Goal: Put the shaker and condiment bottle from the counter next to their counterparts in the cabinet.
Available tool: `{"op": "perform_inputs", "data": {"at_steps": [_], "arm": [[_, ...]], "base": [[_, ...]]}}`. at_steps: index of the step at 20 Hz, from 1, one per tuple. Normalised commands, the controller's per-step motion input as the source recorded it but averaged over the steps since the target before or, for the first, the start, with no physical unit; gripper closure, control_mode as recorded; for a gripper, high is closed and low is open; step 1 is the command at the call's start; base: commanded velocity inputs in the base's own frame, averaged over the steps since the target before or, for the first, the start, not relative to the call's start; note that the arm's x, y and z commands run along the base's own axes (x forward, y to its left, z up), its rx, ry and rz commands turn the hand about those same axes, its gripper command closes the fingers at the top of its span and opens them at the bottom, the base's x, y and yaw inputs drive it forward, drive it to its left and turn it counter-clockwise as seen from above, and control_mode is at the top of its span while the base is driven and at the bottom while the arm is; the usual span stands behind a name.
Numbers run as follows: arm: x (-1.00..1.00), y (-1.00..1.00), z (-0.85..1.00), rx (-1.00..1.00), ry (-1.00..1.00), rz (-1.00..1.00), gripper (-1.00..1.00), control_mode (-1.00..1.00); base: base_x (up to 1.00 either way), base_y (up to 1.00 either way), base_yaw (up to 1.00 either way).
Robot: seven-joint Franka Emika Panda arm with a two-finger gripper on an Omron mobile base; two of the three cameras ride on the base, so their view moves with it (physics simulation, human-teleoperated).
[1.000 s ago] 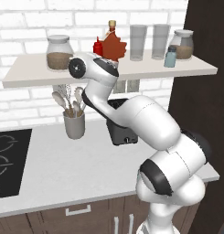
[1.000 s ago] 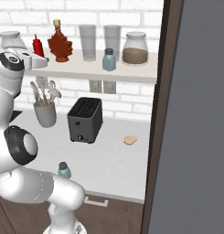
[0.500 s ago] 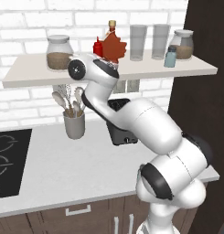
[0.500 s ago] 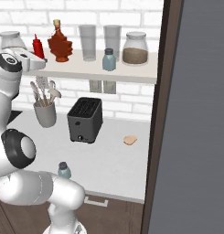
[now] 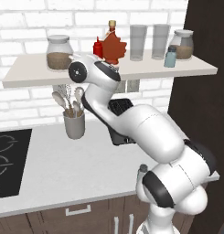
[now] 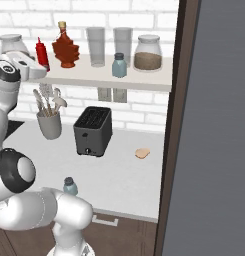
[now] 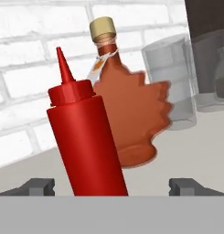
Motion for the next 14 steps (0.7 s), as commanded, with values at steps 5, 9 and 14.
{"op": "perform_inputs", "data": {"at_steps": [5,9,14], "arm": [[-0.29,0.00,0.09,0.02,-0.01,0.05,-1.00,-1.00],[-0.37,0.00,0.11,0.00,0.00,0.10,-1.00,-1.00],[-0.59,0.00,0.17,0.00,0.00,0.10,-1.00,-1.00]], "base": [[0.00,0.00,0.00],[0.00,0.00,0.00],[0.00,0.00,0.00]]}}
